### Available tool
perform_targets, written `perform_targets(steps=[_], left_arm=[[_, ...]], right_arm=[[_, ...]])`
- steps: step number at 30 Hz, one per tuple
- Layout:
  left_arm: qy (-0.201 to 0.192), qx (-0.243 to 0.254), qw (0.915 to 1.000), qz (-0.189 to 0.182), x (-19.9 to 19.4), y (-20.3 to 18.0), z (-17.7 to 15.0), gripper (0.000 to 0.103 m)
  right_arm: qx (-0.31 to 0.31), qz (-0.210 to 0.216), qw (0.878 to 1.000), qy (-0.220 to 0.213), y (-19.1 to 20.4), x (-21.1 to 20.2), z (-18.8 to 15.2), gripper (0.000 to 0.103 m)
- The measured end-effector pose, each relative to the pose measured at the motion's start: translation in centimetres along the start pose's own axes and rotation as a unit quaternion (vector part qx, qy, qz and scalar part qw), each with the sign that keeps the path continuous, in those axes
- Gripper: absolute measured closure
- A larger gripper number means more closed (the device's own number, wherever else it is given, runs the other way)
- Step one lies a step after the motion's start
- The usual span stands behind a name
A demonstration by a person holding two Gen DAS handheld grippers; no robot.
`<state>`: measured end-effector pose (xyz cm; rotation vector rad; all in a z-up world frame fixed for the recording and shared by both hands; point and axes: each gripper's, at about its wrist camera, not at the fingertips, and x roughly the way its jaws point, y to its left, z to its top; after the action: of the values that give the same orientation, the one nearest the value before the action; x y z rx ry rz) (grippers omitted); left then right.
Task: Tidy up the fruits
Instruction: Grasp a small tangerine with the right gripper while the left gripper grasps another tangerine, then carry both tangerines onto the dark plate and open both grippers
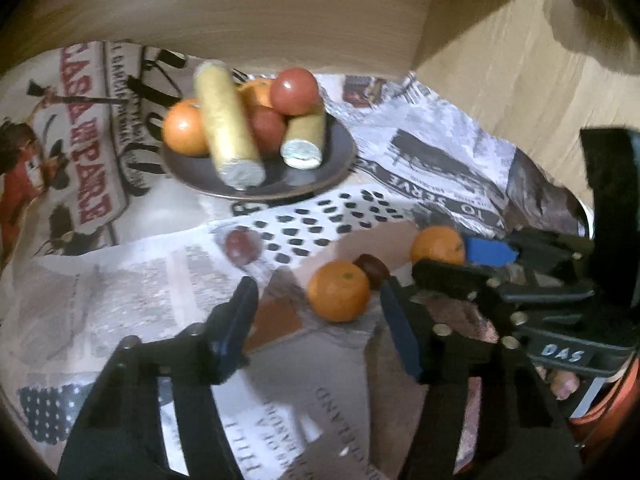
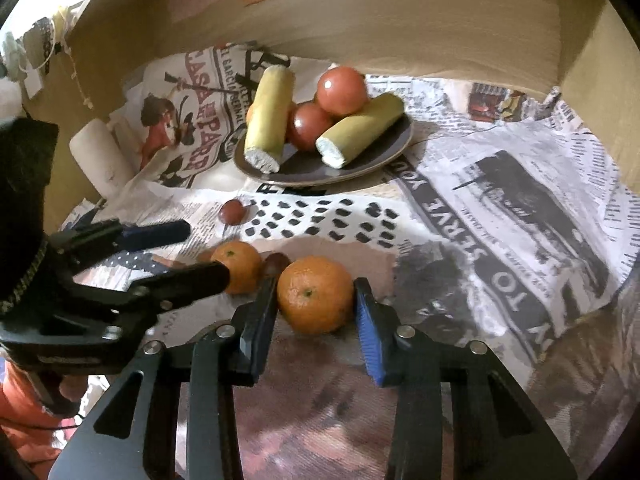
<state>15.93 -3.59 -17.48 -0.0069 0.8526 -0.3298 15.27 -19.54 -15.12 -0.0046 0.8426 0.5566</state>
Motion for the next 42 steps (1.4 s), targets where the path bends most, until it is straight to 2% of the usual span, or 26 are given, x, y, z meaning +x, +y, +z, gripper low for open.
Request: perform_targets(steps=[2, 4, 7, 16, 31, 37, 42], left_arm=[[0.011, 0.002, 0.9999, -0.003, 1.0, -0.3, 0.1, 0.05], [0.019, 0.002, 0.9998, -0.007, 1.7, -0.5, 0.1, 0.06], [0.016, 0.002, 0.9998, -0.011, 1.7, -0.5, 0.2, 0.068], [-0.009, -0.012, 0.9998, -0.009, -0.5, 0.9, 0.8, 0.068], [-0.086, -0.032, 0.9951, 0.036, -4.9, 5.5, 5.6, 0.068], [-0.093, -0.038, 0.9936, 0.051, -4.7, 7.1, 7.1, 0.068], [-0.08, -0.035, 0.9942, 0.063, -3.3, 8.2, 7.9, 0.068]], right_arm=[[0.004, -0.003, 1.0, -0.005, -0.3, -0.4, 0.1, 0.068], [0.008, -0.005, 1.0, -0.009, -0.8, -0.9, 0.1, 0.068], [0.012, -0.008, 1.0, -0.013, -1.3, -1.4, 0.2, 0.068], [-0.003, -0.007, 1.0, -0.024, -1.0, -1.6, 1.6, 0.068], [-0.034, 0.0, 0.998, -0.059, 0.8, -1.3, 6.5, 0.068], [-0.043, 0.005, 0.997, -0.062, 1.3, -0.4, 8.4, 0.068], [-0.049, 0.007, 0.998, -0.05, 1.5, 1.2, 9.3, 0.068]])
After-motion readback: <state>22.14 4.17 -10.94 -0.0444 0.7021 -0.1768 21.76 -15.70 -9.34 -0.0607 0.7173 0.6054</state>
